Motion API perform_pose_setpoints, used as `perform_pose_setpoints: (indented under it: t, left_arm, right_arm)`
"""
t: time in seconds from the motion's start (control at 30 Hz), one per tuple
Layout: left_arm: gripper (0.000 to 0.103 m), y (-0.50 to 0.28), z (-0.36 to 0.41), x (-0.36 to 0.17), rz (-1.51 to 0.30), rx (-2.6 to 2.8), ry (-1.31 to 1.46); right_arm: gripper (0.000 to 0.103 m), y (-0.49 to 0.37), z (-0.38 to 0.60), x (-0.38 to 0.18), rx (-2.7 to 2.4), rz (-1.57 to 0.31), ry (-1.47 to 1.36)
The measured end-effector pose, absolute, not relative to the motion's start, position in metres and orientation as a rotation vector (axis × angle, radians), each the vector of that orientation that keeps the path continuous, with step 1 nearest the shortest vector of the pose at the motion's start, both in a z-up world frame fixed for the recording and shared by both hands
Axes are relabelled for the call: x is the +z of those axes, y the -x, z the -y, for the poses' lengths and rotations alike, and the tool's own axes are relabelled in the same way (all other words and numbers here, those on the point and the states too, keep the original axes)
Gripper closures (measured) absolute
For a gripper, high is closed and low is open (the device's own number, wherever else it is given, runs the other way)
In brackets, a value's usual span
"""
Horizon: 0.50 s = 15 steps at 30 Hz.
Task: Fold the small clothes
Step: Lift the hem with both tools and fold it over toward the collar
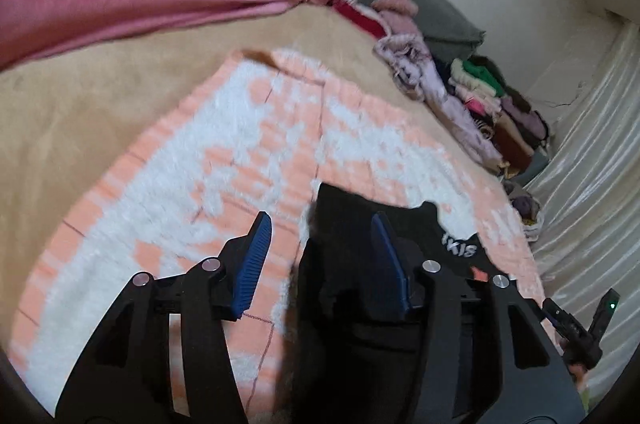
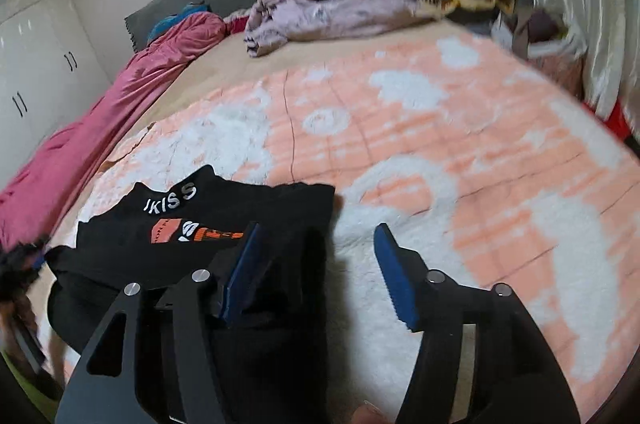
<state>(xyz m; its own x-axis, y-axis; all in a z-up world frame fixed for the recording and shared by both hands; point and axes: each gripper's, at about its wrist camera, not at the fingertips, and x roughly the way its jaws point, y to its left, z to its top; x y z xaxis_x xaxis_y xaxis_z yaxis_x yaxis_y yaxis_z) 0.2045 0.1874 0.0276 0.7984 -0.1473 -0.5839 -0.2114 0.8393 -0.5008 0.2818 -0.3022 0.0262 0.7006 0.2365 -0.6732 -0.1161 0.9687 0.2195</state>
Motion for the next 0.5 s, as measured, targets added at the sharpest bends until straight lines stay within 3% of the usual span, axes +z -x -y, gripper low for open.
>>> perform_pose_setpoints:
  t: [0.2, 0.27, 0.33, 0.4, 0.5]
  left_arm:
    - [0.063, -0.185, -0.144, 0.047, -0.703, -0.043, 0.415]
    - [0.069, -0.184, -0.121, 0.047, -0.74, -0.099, 0.348]
    - [0.075, -0.18, -0.101, 0.042, -0.772, -0.173, 0.303]
    - [0.083, -0.181, -0.081, 0.034, -0.811, -0.22, 0.242]
    - [0.084, -0.186, -0.065, 0.016, -0.863, -0.225, 0.174]
  right_arm:
    - [0.047, -0.233, 0.235, 0.047, 0.42, -0.74, 0.022]
    - [0.055, -0.221, 0.209, 0.044, 0.501, -0.762, 0.076]
    - [0.074, -0.214, 0.18, 0.033, 0.559, -0.816, 0.141]
    - [0.08, -0.212, 0.161, 0.021, 0.583, -0.853, 0.183]
    - [0.08, -0.218, 0.149, 0.004, 0.564, -0.891, 0.21]
